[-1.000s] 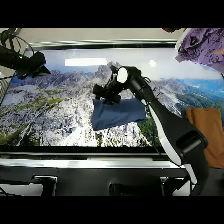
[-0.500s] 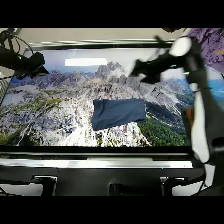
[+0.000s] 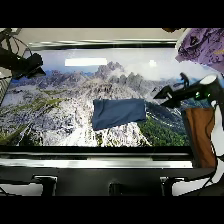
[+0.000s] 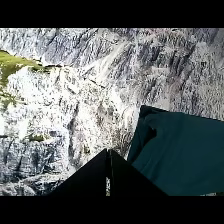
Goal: Fold the clothes and pants, and hang the long-sleeved shirts on hangers.
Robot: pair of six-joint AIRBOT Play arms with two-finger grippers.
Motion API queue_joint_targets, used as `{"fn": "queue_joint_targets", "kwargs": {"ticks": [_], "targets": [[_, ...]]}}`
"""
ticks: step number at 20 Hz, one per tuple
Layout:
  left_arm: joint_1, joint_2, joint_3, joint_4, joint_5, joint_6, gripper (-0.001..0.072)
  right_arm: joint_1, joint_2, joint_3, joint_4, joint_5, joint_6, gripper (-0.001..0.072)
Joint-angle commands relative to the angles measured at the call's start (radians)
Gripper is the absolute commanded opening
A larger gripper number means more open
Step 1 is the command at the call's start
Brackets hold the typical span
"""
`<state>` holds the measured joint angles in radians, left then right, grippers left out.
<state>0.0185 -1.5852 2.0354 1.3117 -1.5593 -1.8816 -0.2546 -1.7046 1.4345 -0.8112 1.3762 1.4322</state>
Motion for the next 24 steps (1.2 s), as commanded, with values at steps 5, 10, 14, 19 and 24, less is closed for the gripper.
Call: {"fn": "queue_joint_targets", "kwargs": {"ticks": [5, 10, 14, 19, 24], "targets": [[0.001, 0.000, -0.001, 0.051, 0.000, -0.001, 0.0016, 0.070, -0.117, -0.142, 0.130, -0.126, -0.145, 0.0541], [0.001, 0.000, -0.026, 0.055, -0.001, -0.001, 0.0016, 0.148, -0.145, -0.142, 0.139, -0.198, -0.134, 0.0333], [0.001, 0.000, -0.035, 0.055, -0.001, -0.001, 0.0016, 0.151, -0.134, -0.090, 0.177, -0.181, -0.101, 0.0026], [0.001, 0.000, -0.035, 0.055, -0.001, 0.000, 0.0016, 0.030, -0.109, 0.170, 0.111, -0.132, 0.101, 0.0026], [0.001, 0.000, -0.035, 0.055, -0.001, 0.000, 0.0016, -0.138, -0.103, 0.356, 0.042, -0.109, 0.226, 0.0026]]}}
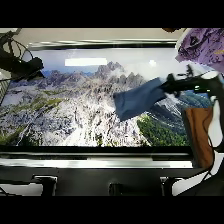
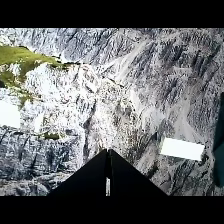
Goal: Fold the clothes and pants, and hang the long-sleeved shirts on hangers.
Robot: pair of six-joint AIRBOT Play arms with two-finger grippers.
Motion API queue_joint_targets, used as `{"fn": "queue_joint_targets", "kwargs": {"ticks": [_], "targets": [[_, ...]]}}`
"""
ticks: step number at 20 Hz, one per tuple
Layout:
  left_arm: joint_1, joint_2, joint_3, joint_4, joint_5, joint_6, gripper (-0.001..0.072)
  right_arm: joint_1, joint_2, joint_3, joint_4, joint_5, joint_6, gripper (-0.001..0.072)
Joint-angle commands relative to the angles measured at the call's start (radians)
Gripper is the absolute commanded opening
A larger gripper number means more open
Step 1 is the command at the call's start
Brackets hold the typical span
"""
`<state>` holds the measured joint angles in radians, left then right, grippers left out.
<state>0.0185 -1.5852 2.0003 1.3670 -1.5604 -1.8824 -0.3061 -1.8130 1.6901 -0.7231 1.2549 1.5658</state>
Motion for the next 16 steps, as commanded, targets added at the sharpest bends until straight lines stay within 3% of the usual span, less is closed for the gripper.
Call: {"fn": "queue_joint_targets", "kwargs": {"ticks": [1, 11, 16], "targets": [[0.001, 0.000, 0.000, 0.000, 0.000, 0.000, 0.0016, -0.121, 0.008, 0.123, -0.065, 0.016, 0.113, 0.0026], [0.001, 0.000, 0.000, 0.000, 0.000, 0.000, 0.0016, -0.409, 0.200, 0.137, -0.382, -0.043, 0.457, 0.0024], [0.001, 0.001, 0.000, 0.000, 0.000, 0.001, 0.0016, -0.422, 0.302, 0.137, -0.601, 0.031, 0.673, 0.0025]]}}
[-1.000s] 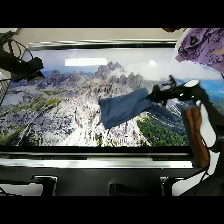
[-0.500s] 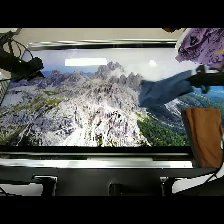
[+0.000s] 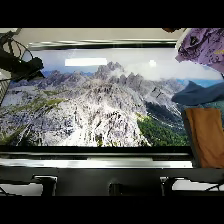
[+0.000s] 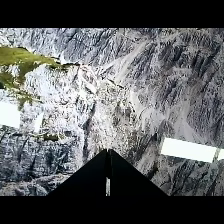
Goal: Fold the clothes and pants, and hang the long-sleeved shirts on hangers.
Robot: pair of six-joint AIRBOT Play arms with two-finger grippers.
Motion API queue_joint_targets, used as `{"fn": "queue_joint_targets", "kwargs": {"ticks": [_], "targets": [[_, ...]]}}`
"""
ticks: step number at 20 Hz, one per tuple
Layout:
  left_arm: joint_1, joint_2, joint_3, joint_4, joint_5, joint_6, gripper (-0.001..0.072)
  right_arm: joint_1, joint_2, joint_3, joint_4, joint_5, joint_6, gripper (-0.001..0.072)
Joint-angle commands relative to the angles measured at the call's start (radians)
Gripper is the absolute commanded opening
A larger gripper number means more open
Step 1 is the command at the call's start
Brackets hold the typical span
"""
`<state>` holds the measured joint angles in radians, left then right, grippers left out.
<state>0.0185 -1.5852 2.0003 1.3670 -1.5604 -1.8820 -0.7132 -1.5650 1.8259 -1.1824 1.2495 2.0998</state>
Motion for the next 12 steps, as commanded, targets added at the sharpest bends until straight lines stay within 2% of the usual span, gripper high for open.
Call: {"fn": "queue_joint_targets", "kwargs": {"ticks": [1, 6, 9, 12], "targets": [[0.001, 0.001, 0.000, 0.000, 0.000, 0.001, 0.0016, -0.014, 0.073, 0.001, -0.169, 0.047, 0.154, 0.0025], [0.001, 0.001, 0.000, 0.000, 0.000, 0.001, 0.0016, -0.014, 0.144, 0.001, -0.231, 0.145, 0.175, 0.0025], [0.001, 0.001, 0.000, 0.000, 0.000, 0.001, 0.0016, -0.014, 0.158, 0.001, -0.287, 0.281, 0.171, 0.0025], [0.001, 0.001, 0.000, 0.000, 0.000, 0.000, 0.0016, -0.014, 0.158, 0.001, -0.348, 0.397, 0.105, 0.0025]]}}
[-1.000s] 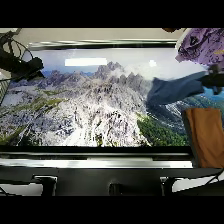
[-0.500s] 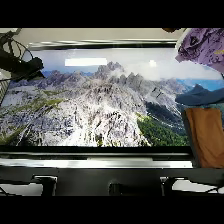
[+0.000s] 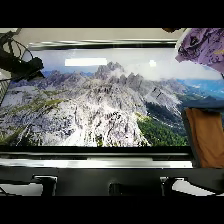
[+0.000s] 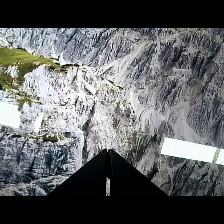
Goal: Fold the clothes and pants, and hang the long-sleeved shirts on hangers.
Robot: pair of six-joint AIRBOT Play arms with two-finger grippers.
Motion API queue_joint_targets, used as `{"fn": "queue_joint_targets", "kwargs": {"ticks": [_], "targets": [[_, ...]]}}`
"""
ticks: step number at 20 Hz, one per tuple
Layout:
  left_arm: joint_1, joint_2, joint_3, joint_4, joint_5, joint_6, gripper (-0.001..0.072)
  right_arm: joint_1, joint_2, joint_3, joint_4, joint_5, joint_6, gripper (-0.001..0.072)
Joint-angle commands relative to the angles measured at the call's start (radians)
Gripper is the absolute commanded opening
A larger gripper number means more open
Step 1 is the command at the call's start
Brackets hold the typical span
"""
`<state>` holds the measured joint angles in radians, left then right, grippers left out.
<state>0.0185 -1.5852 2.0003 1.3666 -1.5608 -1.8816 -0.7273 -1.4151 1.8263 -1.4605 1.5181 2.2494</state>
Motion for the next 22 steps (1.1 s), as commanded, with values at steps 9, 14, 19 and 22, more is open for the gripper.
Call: {"fn": "queue_joint_targets", "kwargs": {"ticks": [9, 14, 19, 22], "targets": [[0.001, 0.000, 0.000, 0.004, 0.000, 0.000, 0.0016, -0.001, 0.162, -0.433, -0.262, 0.118, -0.170, 0.0026], [0.001, 0.000, 0.000, 0.004, 0.000, 0.000, 0.0016, -0.001, 0.212, -0.646, -0.320, 0.050, -0.194, 0.0026], [0.001, 0.000, 0.000, 0.004, 0.000, 0.000, 0.0016, 0.000, 0.212, -0.730, -0.393, 0.055, -0.215, 0.0027], [0.001, 0.000, 0.000, 0.004, 0.000, 0.000, 0.0016, 0.000, 0.212, -0.768, -0.414, 0.061, -0.223, 0.0027]]}}
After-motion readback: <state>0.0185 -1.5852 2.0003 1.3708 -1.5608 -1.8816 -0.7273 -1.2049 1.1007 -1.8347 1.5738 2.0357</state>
